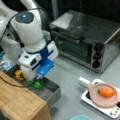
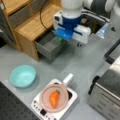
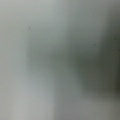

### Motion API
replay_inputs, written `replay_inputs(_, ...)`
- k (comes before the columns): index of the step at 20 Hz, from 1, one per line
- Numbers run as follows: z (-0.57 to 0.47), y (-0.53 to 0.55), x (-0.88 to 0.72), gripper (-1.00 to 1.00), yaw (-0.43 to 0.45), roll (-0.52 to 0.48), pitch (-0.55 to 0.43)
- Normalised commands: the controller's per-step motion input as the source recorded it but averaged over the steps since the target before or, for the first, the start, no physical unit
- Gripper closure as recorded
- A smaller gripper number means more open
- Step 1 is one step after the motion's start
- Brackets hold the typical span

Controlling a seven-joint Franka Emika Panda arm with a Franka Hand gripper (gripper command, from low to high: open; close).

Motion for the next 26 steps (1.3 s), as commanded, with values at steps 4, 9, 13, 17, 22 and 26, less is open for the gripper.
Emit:
replay_inputs(4, -0.09, 0.27, 0.01, -1.00, -0.197, 0.080, -0.149)
replay_inputs(9, -0.07, 0.20, 0.03, -1.00, -0.181, 0.099, -0.125)
replay_inputs(13, -0.06, 0.19, 0.02, -1.00, -0.187, 0.115, -0.089)
replay_inputs(17, -0.03, 0.23, 0.01, -1.00, -0.184, 0.118, -0.074)
replay_inputs(22, 0.00, 0.26, -0.02, -1.00, -0.178, 0.115, -0.063)
replay_inputs(26, 0.00, 0.31, -0.03, -1.00, -0.170, 0.105, -0.057)
